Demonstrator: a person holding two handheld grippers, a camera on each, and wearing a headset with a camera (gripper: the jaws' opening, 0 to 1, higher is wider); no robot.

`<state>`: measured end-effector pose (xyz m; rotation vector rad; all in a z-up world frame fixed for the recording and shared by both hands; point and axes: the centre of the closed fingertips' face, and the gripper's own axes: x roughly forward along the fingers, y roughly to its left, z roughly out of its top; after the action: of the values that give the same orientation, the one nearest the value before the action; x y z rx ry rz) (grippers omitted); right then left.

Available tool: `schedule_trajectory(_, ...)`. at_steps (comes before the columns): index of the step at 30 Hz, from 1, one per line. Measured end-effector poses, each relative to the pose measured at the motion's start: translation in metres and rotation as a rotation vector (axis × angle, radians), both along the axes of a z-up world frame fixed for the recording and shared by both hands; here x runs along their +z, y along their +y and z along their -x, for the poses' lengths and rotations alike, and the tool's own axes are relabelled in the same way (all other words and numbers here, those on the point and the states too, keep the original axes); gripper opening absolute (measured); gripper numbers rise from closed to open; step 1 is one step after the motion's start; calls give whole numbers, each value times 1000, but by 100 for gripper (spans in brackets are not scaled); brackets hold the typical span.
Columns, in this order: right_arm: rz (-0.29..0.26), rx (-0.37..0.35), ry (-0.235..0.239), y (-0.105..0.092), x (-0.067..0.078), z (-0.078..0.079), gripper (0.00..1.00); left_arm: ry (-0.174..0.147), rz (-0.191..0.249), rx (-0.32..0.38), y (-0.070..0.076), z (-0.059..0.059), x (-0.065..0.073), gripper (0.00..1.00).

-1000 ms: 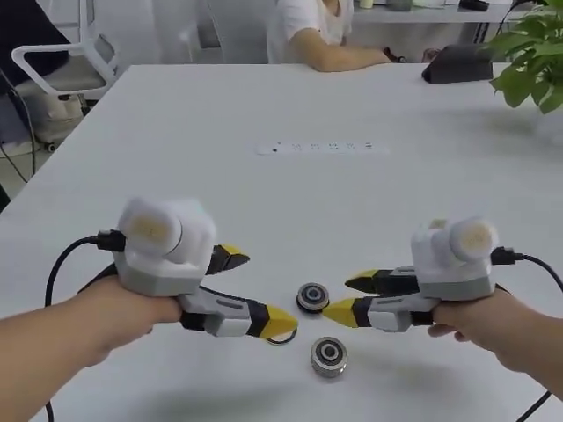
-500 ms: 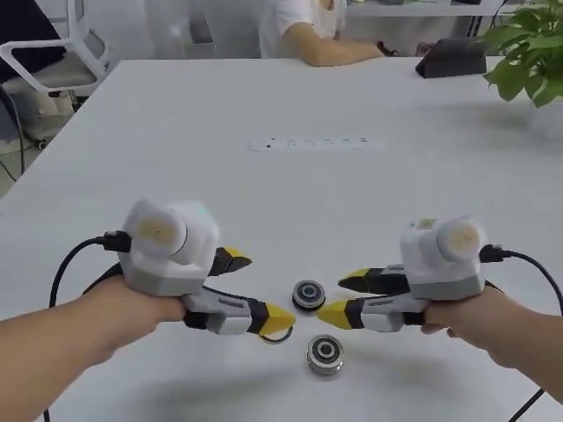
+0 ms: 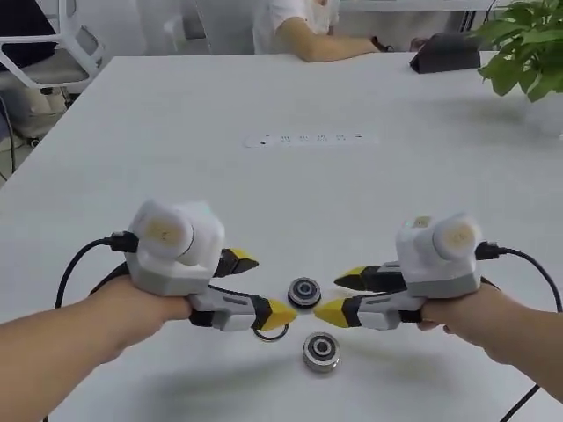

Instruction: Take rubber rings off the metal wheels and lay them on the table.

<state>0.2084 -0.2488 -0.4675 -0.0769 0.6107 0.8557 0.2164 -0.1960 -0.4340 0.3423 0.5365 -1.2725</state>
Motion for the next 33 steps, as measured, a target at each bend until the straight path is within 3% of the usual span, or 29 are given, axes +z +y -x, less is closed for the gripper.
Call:
schedule_trajectory(11, 0, 11, -2, 2, -1, 0, 37, 20, 5, -13, -8, 1, -5, 43)
schedule_trajectory(14, 2, 13, -4, 2, -2, -1, 37, 7, 3, -19, -10, 1, -6, 39)
schedule_trajectory(26, -3, 17, 0, 4, -3, 1, 36, 21, -7, -39, -18, 4, -13, 35)
schedule_trajectory(33, -5, 16, -1, 3, -3, 1, 36, 21, 0, -33, -23, 1, -13, 31)
